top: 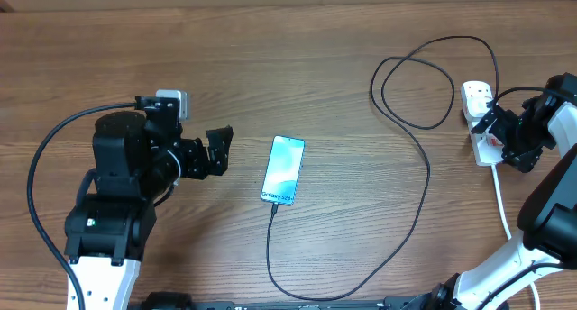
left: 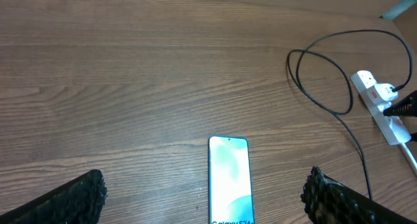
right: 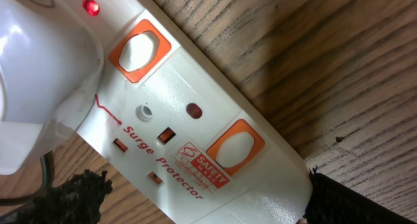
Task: Plug charger to phone and switch on socket
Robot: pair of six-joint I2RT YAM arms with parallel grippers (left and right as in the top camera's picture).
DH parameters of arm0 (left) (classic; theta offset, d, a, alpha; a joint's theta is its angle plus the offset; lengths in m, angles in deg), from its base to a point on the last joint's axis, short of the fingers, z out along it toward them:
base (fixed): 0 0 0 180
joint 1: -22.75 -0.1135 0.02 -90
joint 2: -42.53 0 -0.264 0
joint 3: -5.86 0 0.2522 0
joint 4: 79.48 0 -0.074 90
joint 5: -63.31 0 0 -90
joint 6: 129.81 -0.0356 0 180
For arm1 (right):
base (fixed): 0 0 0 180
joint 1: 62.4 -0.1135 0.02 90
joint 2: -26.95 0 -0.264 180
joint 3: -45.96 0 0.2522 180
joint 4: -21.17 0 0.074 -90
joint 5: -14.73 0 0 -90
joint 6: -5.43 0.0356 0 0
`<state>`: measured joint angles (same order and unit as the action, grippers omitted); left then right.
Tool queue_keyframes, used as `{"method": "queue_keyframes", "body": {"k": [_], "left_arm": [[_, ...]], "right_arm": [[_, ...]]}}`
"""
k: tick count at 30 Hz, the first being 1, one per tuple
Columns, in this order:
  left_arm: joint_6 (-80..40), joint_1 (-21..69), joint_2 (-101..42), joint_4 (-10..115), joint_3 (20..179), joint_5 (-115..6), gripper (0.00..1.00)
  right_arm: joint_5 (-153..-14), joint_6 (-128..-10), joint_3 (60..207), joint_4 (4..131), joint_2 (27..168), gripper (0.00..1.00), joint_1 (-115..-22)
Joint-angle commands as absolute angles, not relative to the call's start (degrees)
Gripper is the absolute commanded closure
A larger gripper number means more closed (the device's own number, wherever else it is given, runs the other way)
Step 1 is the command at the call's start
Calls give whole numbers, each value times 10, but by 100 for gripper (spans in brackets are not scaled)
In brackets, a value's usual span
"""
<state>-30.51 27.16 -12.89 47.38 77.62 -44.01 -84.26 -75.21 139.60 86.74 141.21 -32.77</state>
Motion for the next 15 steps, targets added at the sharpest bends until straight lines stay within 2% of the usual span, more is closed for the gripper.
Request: {"method": "queue_keyframes", "body": {"k": [1, 15], "left_arm": [[-304, 273, -115, 475, 761, -439, 1], [-304, 273, -94, 475, 759, -439, 0]], "right_arm": [[-882, -757, 1405, 856, 1385, 0, -335], [-882, -757, 1405, 856, 1385, 0, -335]]}}
